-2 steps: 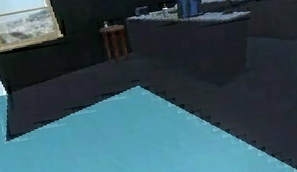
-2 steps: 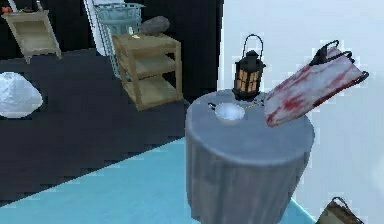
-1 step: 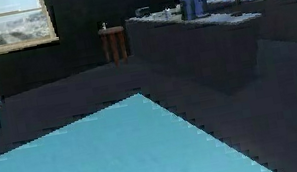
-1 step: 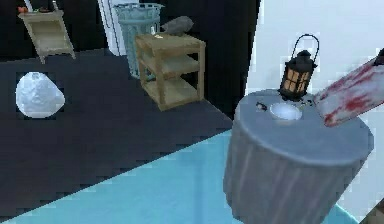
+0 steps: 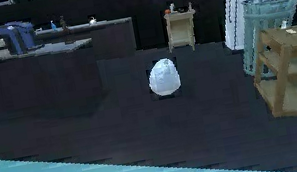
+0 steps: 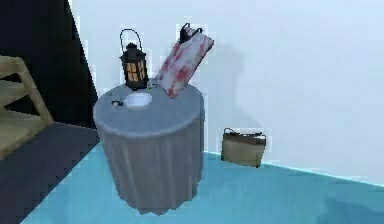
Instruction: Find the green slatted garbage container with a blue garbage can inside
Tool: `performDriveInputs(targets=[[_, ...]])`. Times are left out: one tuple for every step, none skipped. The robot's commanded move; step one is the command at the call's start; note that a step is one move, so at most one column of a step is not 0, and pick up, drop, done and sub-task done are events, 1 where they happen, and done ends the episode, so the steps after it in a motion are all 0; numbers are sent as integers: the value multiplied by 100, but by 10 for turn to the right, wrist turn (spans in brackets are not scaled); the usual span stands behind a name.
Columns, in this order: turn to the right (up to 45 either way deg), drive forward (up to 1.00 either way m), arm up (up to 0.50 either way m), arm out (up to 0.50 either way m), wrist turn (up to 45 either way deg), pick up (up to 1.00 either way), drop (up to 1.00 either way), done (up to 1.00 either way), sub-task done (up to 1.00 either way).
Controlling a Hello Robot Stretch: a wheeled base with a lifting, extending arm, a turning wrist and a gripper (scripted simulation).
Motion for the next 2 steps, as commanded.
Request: performDriveInputs(targets=[[180, 0, 0, 0, 0, 0, 0, 0, 0], [0, 100, 0, 0, 0, 0, 0, 0, 0]])
